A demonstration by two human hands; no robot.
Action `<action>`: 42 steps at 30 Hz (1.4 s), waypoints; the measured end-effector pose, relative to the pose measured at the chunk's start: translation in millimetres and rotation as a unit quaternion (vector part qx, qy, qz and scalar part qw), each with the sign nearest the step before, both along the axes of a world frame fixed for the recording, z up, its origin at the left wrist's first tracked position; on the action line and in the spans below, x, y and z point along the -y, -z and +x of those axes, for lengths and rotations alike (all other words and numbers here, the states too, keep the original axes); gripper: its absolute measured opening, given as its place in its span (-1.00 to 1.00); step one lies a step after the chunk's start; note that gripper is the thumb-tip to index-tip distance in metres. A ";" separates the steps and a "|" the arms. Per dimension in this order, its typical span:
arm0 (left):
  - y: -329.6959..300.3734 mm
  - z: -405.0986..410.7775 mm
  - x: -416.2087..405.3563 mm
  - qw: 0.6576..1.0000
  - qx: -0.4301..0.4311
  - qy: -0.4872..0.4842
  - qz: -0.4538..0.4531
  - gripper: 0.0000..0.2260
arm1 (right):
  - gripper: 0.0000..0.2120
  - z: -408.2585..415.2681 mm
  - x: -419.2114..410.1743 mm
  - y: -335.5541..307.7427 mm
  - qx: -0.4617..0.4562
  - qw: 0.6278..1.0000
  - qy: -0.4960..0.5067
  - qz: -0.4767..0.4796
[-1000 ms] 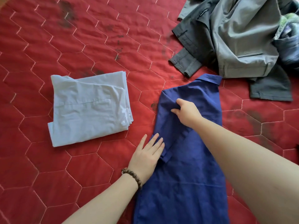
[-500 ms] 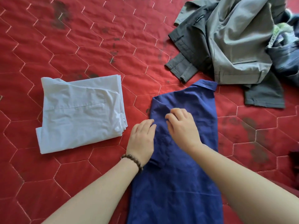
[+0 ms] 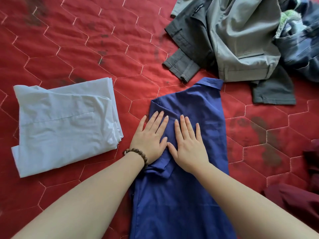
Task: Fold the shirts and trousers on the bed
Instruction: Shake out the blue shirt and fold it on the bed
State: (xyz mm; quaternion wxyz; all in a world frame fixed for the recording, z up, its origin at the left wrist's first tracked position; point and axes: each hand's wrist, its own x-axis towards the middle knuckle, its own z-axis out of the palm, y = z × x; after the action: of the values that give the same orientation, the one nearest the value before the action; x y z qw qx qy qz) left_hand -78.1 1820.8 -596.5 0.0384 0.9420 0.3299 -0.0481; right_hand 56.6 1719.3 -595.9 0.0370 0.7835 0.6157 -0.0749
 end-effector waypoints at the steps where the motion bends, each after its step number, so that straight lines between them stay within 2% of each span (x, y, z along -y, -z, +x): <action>1: 2.0 -0.4 -0.5 1.000 -0.008 0.000 -0.003 -0.41 | -0.30 0.0 -0.1 -0.2 0.003 1.000 0.003 -0.001; 4: -3.1 1.0 1.2 1.000 -0.018 -0.008 0.001 -0.42 | -0.27 -5.9 4.2 -8.1 0.002 0.999 0.033 0.007; 6: -11.4 -1.3 9.3 1.000 0.005 -0.003 0.013 -0.43 | -0.24 -15.6 16.1 -14.8 -0.018 0.999 0.032 0.023; 8: -9.7 -10.0 27.3 0.998 0.032 0.045 0.016 -0.46 | -0.23 -30.4 33.4 -16.1 -0.029 0.999 0.002 0.015; 11: -5.9 -21.5 50.2 0.995 0.012 0.103 -0.003 -0.50 | -0.24 -44.5 51.5 -11.2 -0.013 1.000 -0.003 -0.021; 17: -23.0 -33.7 57.4 0.997 0.010 0.067 0.034 -0.47 | -0.26 -44.8 79.8 -29.1 -0.017 1.000 0.008 -0.008; 21: -25.6 -62.3 105.4 0.994 0.035 0.096 0.028 -0.48 | -0.32 -54.2 125.5 -32.7 -0.014 1.000 0.012 -0.008; 25: -9.9 -96.6 175.6 0.994 0.015 0.109 -0.028 -0.45 | -0.34 -81.2 172.9 -20.0 -0.029 0.999 -0.031 -0.025; 29: -5.4 -127.6 206.0 0.998 -0.005 0.055 -0.031 -0.44 | -0.31 -83.4 217.6 -9.1 -0.026 0.999 -0.023 -0.026; 33: -15.5 -147.5 213.4 0.995 -0.018 -0.094 0.002 -0.45 | -0.30 -60.7 259.2 -15.2 0.008 0.999 0.050 -0.014; 35: -21.8 -151.4 231.7 0.991 -0.004 -0.130 0.008 -0.44 | -0.31 -59.1 276.0 -21.8 0.008 0.997 0.078 -0.001; 38: -25.0 -156.4 280.0 0.998 0.022 -0.059 -0.014 -0.44 | -0.34 -85.9 299.8 -30.6 -0.020 0.999 0.024 0.031; 40: -21.8 -162.4 304.5 0.999 0.009 -0.008 -0.041 -0.44 | -0.37 -105.0 314.7 -28.8 -0.041 0.998 -0.033 0.030; 42: -14.8 -171.4 309.4 0.999 -0.015 0.003 -0.040 -0.43 | -0.39 -108.1 326.9 -22.2 -0.038 0.998 -0.047 0.009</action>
State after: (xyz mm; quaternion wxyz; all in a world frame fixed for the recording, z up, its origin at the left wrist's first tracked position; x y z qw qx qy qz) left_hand -249.5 1511.4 -581.7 0.0712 0.9397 0.3258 -0.0756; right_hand -51.5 1392.4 -573.7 0.0103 0.7509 0.6531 -0.0976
